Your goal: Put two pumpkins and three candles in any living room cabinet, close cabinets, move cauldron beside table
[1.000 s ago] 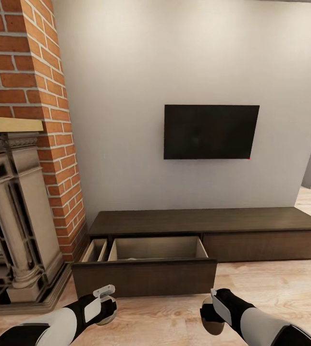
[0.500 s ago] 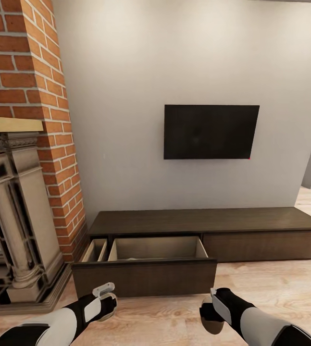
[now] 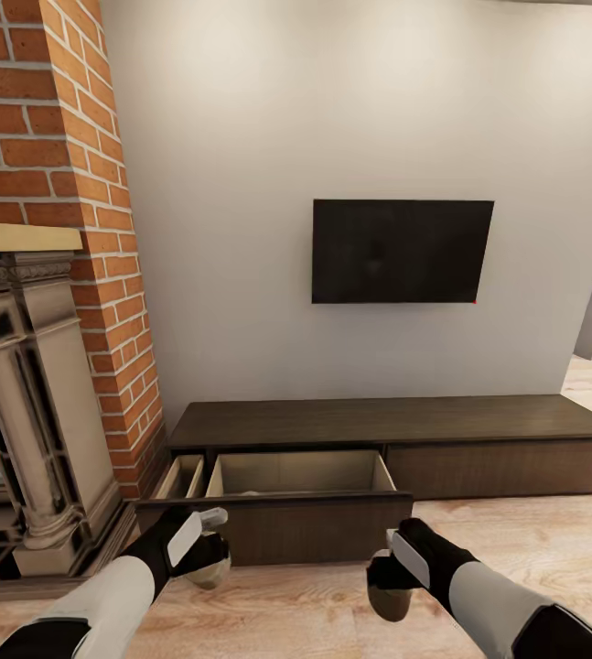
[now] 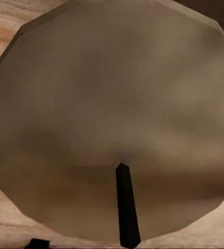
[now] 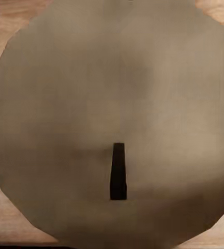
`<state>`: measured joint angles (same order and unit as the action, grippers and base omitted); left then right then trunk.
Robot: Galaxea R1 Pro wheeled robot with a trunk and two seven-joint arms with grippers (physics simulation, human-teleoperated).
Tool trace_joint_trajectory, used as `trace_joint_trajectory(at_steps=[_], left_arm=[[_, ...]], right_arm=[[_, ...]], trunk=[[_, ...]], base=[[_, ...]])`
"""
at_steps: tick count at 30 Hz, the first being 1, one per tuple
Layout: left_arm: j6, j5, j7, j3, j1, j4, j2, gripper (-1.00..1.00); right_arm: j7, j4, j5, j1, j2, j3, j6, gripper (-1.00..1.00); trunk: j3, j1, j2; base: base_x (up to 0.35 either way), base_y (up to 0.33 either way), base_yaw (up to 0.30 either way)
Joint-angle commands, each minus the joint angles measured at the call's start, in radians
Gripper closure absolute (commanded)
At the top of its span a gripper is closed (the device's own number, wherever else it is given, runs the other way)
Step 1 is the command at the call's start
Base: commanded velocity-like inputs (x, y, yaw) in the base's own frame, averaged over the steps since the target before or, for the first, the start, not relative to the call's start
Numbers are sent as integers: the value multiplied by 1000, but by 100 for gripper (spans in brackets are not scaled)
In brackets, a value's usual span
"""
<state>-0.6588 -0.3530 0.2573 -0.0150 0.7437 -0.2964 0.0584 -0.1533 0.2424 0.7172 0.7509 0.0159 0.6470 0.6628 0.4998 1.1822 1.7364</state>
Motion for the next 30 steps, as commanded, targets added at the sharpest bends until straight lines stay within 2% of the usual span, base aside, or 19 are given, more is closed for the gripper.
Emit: trace_joint_trajectory(at_steps=[1,3,10,11,13,14,16,19,23,29,30], left_arm=[[-31,-8,9,-2,0,-12,0,100],[-81,-8,12,-3,0,-25,-1,100],[-167,-10,16,-5,5,-29,0,100],[-211,-11,17,-5,8,-29,1,100],[-252,-12,17,-5,12,-32,1,100],[-282,-12,17,-5,23,-33,1,100],[-313,-12,17,-5,61,-34,2,100],[-339,-13,17,-5,128,-31,4,100],[-351,-12,15,-5,203,-15,22,100],[-355,-12,14,-5,382,125,63,100],[-355,-12,14,-5,396,135,65,100]], right_arm=[[-8,8,13,16,1,6,21,100],[-7,14,14,60,1,5,58,100],[-6,17,17,147,-1,3,130,100],[-6,16,19,186,-4,-10,152,100],[-6,16,19,216,-8,-51,184,100],[-7,15,18,236,-19,-92,215,100],[-7,14,17,262,-33,-139,253,100],[-8,10,16,298,-47,-165,293,100],[-9,8,15,318,-66,-173,338,100],[-10,-3,13,347,-79,-175,374,100],[-10,-7,14,349,-79,-175,375,100]], trunk=[[1,0,1],[1,0,1],[1,0,1],[1,0,1],[1,0,1],[1,0,1],[1,0,1],[1,0,1],[1,0,1],[1,0,1],[1,0,1]], base=[[0,0,0],[0,0,0],[0,0,0],[0,0,0],[0,0,0],[0,0,0],[0,0,0],[0,0,0],[0,0,0],[0,0,0],[0,0,0]])
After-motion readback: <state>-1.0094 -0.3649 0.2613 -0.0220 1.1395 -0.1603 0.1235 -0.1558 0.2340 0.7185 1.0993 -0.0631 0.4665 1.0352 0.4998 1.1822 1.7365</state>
